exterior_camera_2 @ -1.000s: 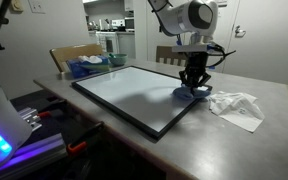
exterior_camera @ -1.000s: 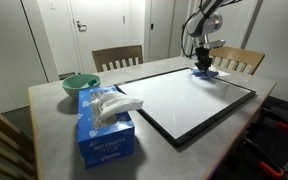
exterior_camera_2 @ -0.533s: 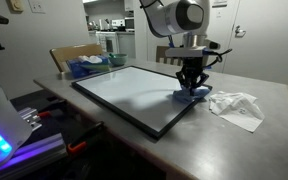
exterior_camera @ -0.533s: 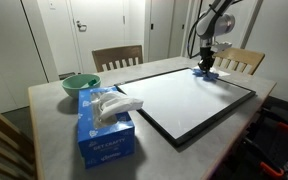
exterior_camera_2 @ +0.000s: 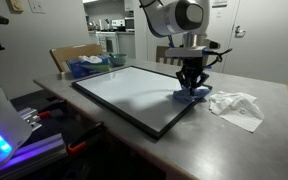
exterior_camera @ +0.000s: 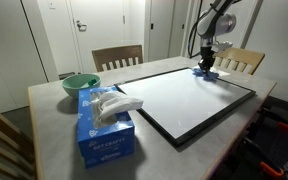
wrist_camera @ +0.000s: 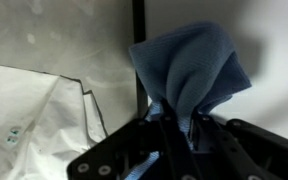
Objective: Use the towel to wipe the whiteboard
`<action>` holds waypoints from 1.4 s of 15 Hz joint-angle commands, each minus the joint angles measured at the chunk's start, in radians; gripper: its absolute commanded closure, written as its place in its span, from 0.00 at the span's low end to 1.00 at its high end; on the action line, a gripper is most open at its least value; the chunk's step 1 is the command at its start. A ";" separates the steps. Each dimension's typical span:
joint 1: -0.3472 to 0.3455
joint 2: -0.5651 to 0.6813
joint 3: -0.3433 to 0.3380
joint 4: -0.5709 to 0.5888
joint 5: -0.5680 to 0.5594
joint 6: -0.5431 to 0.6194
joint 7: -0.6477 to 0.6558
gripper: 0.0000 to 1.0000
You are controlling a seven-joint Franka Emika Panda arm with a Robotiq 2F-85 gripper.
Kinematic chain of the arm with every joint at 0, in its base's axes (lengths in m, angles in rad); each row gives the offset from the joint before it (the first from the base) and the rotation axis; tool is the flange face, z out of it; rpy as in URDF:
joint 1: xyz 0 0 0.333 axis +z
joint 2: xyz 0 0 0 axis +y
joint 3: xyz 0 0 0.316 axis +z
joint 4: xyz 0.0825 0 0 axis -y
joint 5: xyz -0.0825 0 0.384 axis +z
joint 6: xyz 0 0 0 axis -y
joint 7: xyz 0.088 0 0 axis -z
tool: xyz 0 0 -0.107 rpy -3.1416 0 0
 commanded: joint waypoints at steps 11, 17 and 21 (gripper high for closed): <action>-0.008 -0.100 -0.023 -0.262 -0.076 0.278 -0.089 0.96; -0.009 -0.120 -0.020 -0.321 -0.097 0.245 -0.103 0.96; 0.006 -0.102 -0.023 -0.298 -0.098 0.243 -0.084 0.96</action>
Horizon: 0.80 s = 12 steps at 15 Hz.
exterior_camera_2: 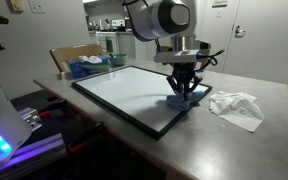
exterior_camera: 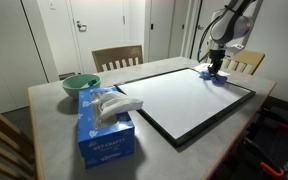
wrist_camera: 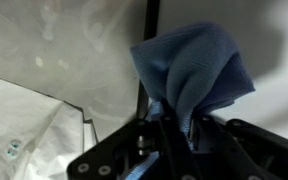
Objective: Use the towel to wipe the whiteboard
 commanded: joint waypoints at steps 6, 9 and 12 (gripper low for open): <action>0.034 0.021 0.014 -0.012 0.001 -0.025 0.027 0.96; 0.060 0.018 0.012 -0.011 -0.008 -0.038 0.045 0.96; 0.091 0.012 0.014 -0.009 -0.015 -0.055 0.064 0.96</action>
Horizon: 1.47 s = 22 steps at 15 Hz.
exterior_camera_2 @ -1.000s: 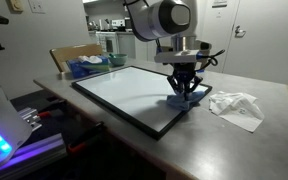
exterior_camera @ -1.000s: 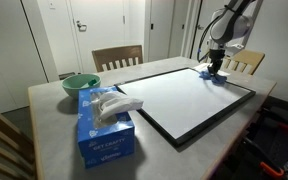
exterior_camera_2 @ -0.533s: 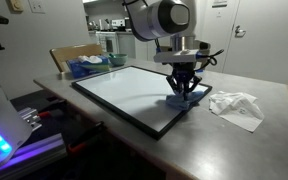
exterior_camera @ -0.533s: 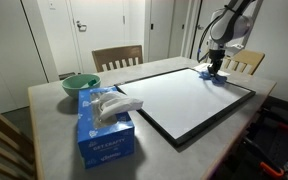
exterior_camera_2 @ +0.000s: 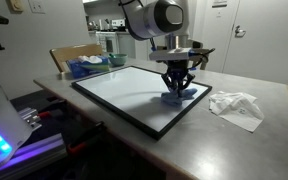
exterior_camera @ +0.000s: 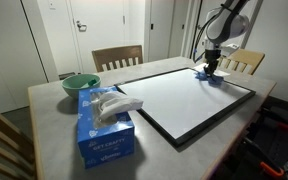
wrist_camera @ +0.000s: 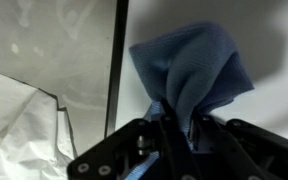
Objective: Use the towel to wipe the whiteboard
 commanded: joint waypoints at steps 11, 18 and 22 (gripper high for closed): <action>0.076 -0.007 0.013 0.003 -0.031 -0.042 0.046 0.85; 0.141 0.000 0.035 0.033 -0.067 -0.086 0.067 0.96; 0.178 0.000 0.090 0.057 -0.050 -0.140 0.047 0.96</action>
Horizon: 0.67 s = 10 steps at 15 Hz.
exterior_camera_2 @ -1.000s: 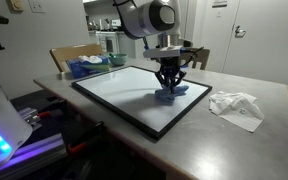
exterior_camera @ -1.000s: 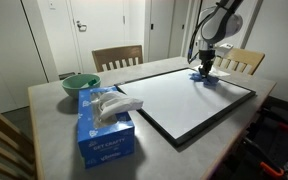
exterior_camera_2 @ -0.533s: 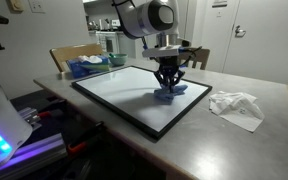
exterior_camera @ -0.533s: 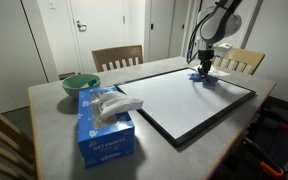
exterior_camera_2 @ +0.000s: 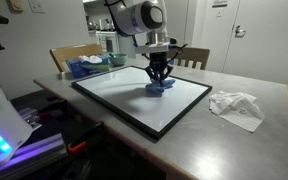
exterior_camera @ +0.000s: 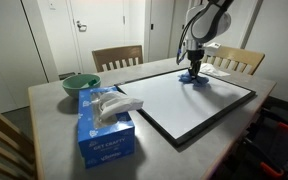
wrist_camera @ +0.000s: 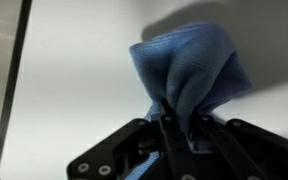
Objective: Use the towel to wipe the whiteboard
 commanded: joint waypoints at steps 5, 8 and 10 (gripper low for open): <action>0.027 0.018 0.117 0.063 0.024 -0.200 -0.039 0.96; 0.038 0.028 0.145 0.073 0.023 -0.222 -0.033 0.96; 0.049 0.036 0.155 0.085 0.020 -0.226 -0.022 0.96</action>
